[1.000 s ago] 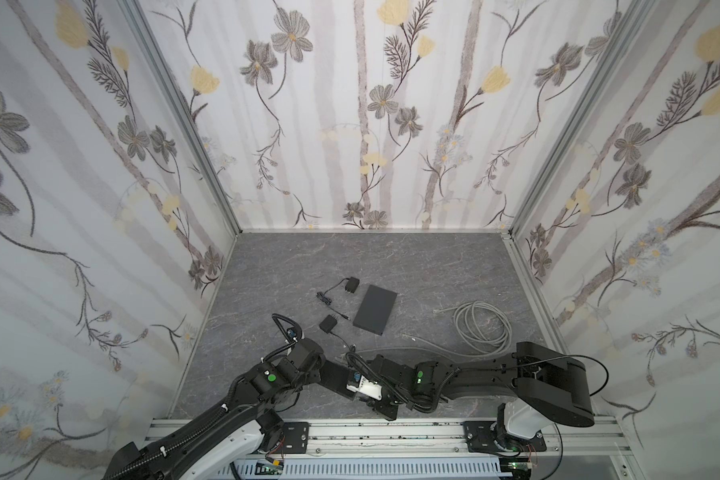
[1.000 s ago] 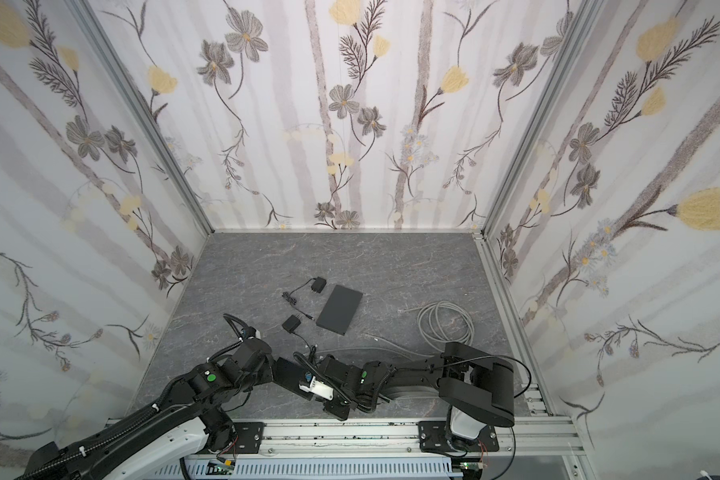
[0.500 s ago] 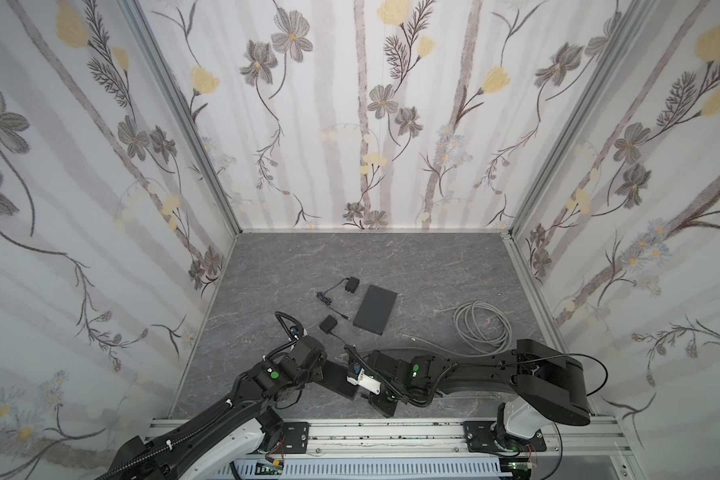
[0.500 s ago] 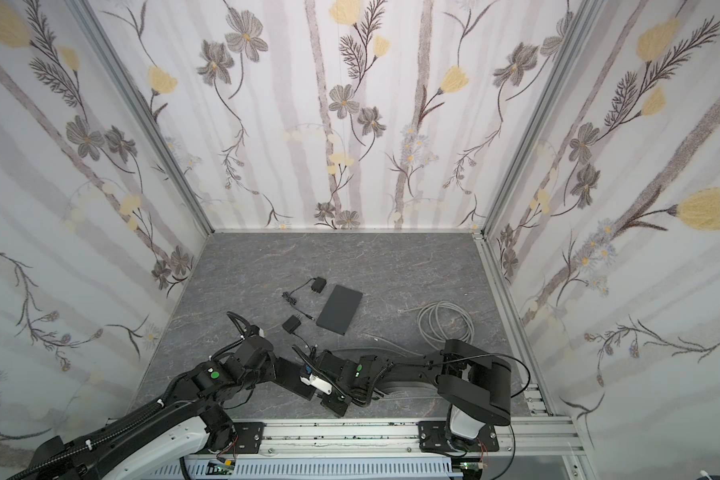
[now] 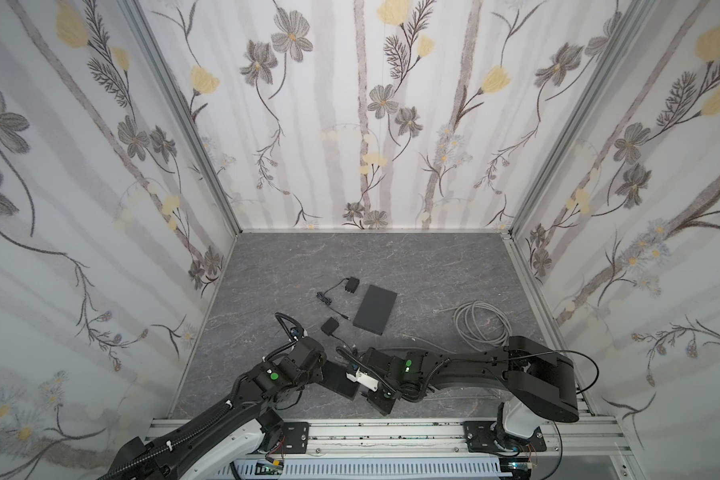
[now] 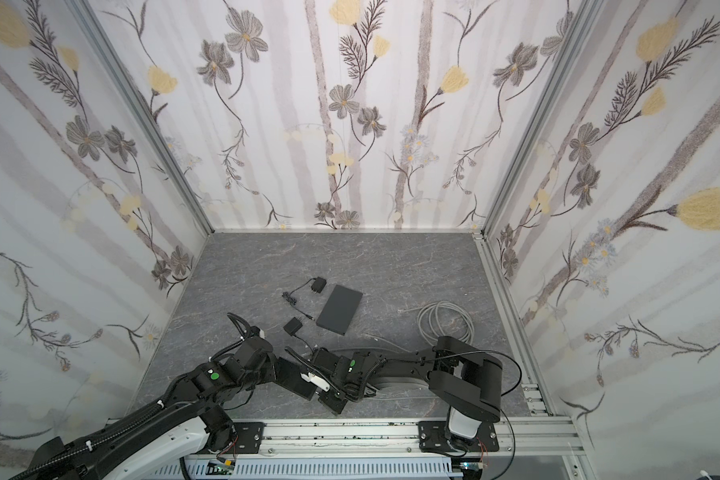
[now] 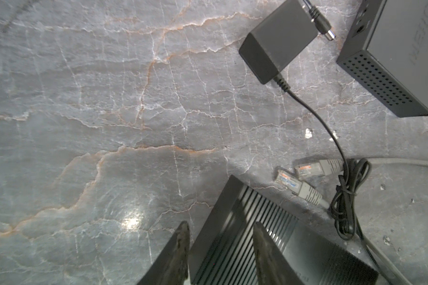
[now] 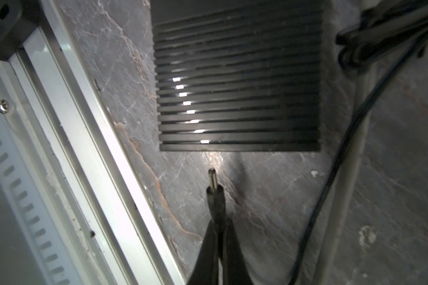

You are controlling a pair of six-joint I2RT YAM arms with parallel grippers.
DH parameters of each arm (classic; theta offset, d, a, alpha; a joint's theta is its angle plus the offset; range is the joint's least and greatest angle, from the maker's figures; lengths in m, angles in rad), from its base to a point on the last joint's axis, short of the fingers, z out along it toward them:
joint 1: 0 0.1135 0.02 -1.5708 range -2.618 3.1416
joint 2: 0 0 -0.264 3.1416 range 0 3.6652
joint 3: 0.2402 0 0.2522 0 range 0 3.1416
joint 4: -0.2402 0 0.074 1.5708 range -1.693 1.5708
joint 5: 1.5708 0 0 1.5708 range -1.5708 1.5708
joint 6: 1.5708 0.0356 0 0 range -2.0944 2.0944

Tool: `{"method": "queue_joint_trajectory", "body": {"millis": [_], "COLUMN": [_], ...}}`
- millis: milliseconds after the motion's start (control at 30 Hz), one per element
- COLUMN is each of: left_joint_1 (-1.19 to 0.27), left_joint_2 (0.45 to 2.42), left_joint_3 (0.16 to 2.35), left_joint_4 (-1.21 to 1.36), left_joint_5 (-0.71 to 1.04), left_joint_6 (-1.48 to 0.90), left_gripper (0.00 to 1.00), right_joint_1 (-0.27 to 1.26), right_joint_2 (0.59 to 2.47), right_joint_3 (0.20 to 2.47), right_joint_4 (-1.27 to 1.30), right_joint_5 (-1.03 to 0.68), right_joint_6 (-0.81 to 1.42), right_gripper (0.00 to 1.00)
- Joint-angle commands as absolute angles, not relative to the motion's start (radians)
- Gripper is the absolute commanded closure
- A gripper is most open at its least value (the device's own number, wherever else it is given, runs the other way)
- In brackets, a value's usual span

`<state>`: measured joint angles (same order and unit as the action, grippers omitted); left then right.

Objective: Insert the plug into the switch port

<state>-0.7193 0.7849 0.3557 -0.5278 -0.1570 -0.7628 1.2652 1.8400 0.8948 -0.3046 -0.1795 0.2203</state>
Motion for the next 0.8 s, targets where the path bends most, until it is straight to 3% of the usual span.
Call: {"method": "queue_joint_trajectory", "body": {"millis": [0,767], "left_joint_1": [-0.718,-0.718], "left_joint_2": [0.783,0.785], "left_joint_3": [0.355,0.331], "left_joint_4": [-0.516,-0.483], "left_joint_5": [-0.163,-0.137], "left_joint_6": [-0.762,-0.772], "left_gripper": [0.56,0.56], "right_joint_1": [1.267,1.267], "right_joint_2": [1.846,1.949], "right_joint_3": [0.906,1.019], "right_joint_4": [-0.292,-0.434], "right_joint_5": [-0.18,-0.107], "right_joint_6": [0.238,0.297], "right_gripper": [1.0,1.0]}}
